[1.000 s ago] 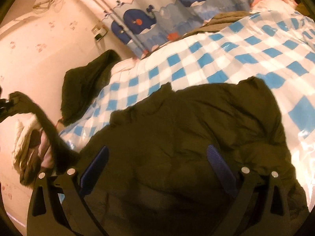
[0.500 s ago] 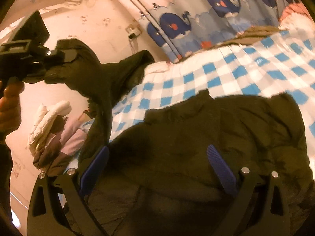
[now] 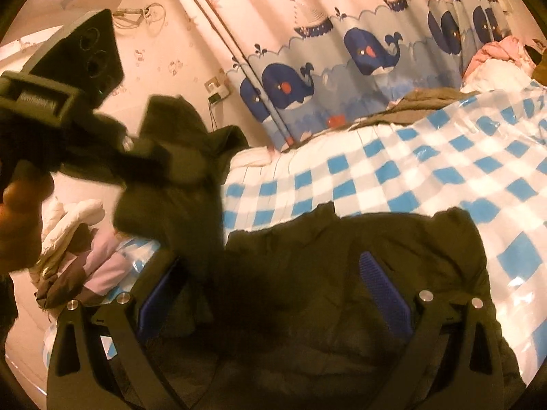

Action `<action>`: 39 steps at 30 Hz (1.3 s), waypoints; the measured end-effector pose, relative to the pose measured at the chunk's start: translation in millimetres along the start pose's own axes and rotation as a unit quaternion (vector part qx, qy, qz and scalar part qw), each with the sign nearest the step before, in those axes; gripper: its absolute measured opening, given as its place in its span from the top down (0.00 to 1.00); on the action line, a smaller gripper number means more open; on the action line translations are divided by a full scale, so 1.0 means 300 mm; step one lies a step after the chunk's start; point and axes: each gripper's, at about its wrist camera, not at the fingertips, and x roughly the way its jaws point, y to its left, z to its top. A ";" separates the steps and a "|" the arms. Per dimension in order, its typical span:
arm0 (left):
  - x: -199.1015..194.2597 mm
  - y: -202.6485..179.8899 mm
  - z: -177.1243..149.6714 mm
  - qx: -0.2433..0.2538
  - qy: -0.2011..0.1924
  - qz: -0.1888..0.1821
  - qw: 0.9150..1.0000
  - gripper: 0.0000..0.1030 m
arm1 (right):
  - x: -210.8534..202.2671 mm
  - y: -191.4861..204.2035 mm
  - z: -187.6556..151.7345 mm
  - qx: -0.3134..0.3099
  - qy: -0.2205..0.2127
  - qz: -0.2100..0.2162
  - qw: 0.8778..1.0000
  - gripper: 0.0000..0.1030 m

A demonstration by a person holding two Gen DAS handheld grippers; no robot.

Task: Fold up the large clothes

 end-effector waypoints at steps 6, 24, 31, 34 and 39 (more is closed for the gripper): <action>0.126 -0.051 -0.014 0.016 0.032 -0.018 0.999 0.96 | 0.026 -0.021 0.048 -0.009 -0.026 -0.002 1.000 0.07; -0.072 0.265 -0.189 -0.067 -0.055 0.064 0.994 0.35 | 0.166 -0.239 0.007 0.124 0.072 0.037 0.989 0.89; -0.126 0.568 -0.358 -0.181 -0.118 0.110 0.970 0.34 | 0.034 -0.254 0.139 0.154 0.003 0.075 0.985 0.91; -0.118 0.643 -0.385 -0.207 -0.132 0.111 0.963 0.34 | 0.007 -0.307 0.168 0.167 -0.011 0.059 0.984 0.91; -0.041 0.691 -0.413 -0.216 -0.124 0.122 0.961 0.34 | 0.061 -0.473 0.080 0.228 0.017 0.014 0.973 0.91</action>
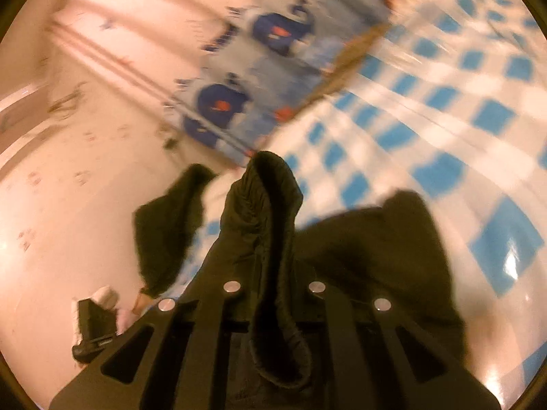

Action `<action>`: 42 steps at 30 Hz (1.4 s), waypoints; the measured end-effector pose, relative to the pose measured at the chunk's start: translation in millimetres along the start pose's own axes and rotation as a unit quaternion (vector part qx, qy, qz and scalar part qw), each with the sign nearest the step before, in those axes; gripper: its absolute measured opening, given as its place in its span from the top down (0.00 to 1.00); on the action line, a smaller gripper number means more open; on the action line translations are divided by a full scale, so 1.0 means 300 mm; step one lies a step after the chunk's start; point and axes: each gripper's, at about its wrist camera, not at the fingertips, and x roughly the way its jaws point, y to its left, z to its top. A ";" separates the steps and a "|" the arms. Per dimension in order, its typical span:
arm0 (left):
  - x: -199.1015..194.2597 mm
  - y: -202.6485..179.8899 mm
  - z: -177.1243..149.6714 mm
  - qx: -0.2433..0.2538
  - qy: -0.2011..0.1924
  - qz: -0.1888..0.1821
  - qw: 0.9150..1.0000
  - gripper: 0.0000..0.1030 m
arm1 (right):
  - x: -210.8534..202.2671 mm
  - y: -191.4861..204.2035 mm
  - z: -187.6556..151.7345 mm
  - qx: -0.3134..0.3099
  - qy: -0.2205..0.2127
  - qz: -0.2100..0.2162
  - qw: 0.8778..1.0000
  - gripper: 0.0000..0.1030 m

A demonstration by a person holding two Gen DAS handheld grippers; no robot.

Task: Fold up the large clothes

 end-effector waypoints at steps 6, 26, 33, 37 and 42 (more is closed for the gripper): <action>0.101 0.052 -0.027 0.001 0.010 0.034 0.999 0.34 | 0.044 -0.095 -0.018 0.013 0.023 -0.046 0.999 0.91; 0.191 0.104 -0.058 0.009 0.021 0.060 0.998 0.33 | 0.062 -0.170 -0.042 0.031 0.060 -0.121 0.990 0.72; 0.040 0.069 -0.073 0.050 -0.072 0.111 0.990 0.25 | -0.113 0.076 0.003 -0.101 -0.081 -0.107 0.986 0.35; 0.060 0.075 -0.080 0.059 -0.085 0.148 0.984 0.23 | 0.048 0.156 -0.058 -0.160 0.006 -0.110 0.981 0.27; 0.149 0.099 -0.118 0.070 -0.075 0.164 0.981 0.18 | 0.208 0.007 -0.120 -0.127 0.110 -0.174 0.970 0.28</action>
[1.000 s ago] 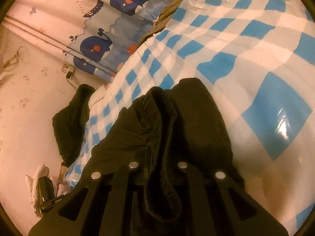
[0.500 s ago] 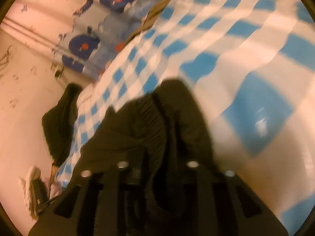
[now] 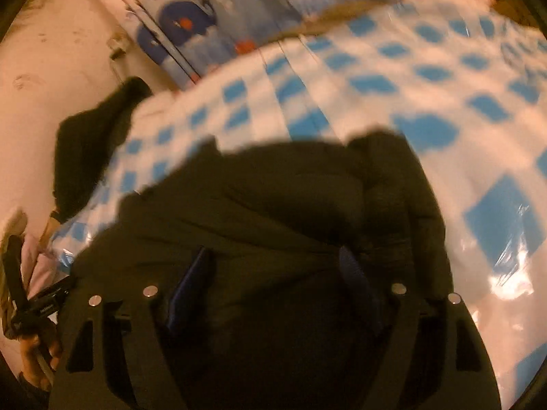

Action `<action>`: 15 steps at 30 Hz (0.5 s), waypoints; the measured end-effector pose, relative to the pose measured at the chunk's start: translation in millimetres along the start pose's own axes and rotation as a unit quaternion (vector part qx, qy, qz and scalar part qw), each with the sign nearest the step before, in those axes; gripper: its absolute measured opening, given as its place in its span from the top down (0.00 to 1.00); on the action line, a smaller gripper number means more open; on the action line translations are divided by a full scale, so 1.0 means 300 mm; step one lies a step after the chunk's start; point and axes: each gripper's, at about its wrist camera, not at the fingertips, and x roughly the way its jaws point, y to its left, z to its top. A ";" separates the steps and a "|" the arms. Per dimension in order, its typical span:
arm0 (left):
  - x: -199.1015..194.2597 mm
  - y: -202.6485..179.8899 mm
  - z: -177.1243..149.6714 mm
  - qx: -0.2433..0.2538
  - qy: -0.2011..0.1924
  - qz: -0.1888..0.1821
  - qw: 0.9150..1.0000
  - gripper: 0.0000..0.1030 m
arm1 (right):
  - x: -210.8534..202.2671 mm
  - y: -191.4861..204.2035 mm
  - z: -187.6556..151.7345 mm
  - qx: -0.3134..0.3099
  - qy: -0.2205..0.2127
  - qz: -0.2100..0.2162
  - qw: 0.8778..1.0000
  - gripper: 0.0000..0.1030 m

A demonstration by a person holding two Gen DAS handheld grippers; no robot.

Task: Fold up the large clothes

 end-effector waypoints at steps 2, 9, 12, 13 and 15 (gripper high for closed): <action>0.018 -0.008 -0.026 -0.001 -0.010 0.004 1.000 0.13 | 0.006 -0.021 -0.009 0.006 0.007 -0.006 1.000 0.32; 0.034 -0.043 -0.085 0.022 -0.050 0.041 0.998 0.12 | -0.114 0.047 0.039 -0.012 -0.047 -0.021 0.999 0.31; 0.028 -0.048 -0.093 0.023 -0.061 0.045 0.997 0.12 | -0.127 0.131 0.118 -0.046 -0.064 -0.016 0.997 0.28; 0.026 -0.050 -0.095 0.024 -0.063 0.046 0.997 0.12 | -0.096 0.152 0.150 -0.052 -0.055 -0.015 0.997 0.28; 0.024 -0.051 -0.101 0.025 -0.068 0.048 0.996 0.12 | -0.031 0.171 0.177 -0.068 -0.036 -0.027 0.997 0.28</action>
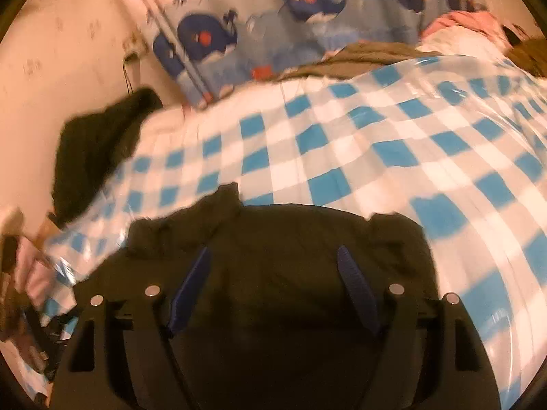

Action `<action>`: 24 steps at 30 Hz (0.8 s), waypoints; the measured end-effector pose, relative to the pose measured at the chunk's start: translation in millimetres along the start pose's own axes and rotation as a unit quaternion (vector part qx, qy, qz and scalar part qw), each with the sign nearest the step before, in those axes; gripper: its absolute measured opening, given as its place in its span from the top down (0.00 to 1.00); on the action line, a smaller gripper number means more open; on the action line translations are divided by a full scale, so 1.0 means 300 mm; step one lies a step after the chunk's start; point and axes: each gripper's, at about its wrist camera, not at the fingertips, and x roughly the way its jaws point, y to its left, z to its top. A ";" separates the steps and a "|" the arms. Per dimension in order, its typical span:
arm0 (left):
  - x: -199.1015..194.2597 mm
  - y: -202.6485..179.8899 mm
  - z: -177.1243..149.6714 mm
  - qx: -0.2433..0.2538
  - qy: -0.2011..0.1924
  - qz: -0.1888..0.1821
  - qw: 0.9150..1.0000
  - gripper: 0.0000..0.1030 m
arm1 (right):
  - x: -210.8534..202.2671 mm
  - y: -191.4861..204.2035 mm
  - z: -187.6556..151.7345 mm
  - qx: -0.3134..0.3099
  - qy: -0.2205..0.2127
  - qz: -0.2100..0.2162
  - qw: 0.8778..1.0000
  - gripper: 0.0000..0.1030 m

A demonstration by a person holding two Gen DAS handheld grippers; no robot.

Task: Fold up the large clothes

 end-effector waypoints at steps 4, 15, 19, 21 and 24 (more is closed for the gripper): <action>-0.004 0.012 -0.011 -0.010 -0.009 -0.010 1.000 0.12 | 0.180 -0.075 -0.060 0.015 0.056 -0.017 0.998 0.28; 0.000 0.016 -0.028 -0.015 -0.020 -0.014 1.000 0.11 | 0.055 -0.049 -0.096 -0.029 -0.012 -0.045 0.998 0.27; -0.002 0.017 -0.030 -0.016 -0.025 -0.017 0.999 0.11 | 0.143 -0.154 -0.120 0.017 0.039 -0.026 0.999 0.22; -0.003 0.016 -0.031 -0.015 -0.025 -0.015 0.999 0.11 | 0.150 -0.154 -0.120 0.017 0.046 -0.029 0.998 0.22; -0.002 0.018 -0.033 -0.016 -0.024 -0.013 0.999 0.11 | 0.120 -0.140 -0.118 0.017 0.050 -0.028 0.998 0.22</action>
